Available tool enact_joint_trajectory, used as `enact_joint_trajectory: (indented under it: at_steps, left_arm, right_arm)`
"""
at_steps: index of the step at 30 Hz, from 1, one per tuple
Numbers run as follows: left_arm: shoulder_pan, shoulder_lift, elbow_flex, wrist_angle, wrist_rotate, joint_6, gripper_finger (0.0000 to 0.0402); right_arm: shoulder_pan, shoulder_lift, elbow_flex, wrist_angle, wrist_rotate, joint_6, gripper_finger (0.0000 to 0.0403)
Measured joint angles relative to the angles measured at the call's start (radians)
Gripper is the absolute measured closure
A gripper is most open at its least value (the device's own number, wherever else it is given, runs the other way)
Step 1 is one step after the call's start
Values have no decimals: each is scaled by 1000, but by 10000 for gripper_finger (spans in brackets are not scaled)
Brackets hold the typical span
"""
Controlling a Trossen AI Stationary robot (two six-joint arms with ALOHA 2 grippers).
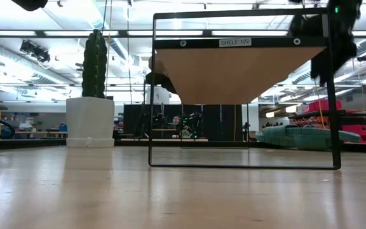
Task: Pick and place slides into the shelf
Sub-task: Put the green slides on the shelf
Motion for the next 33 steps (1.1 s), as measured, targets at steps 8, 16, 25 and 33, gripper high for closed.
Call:
enact_joint_trajectory:
  at_steps: [8, 16, 25, 33]
  left_arm:
    - [0, 0, 0, 0, 0, -6, 208]
    - [0, 0, 0, 0, 0, -8, 205]
    - [0, 0, 0, 0, 0, -9, 209]
    - [0, 0, 0, 0, 0, -9, 204]
  right_arm:
    - [-1, 5, -120, 51, 91, 43, 98]
    - [-39, 1, -141, 102, 130, 47, 103]
    - [-249, -29, -140, 99, 142, 73, 114]
    - [-451, -29, -140, 114, 174, 178, 112]
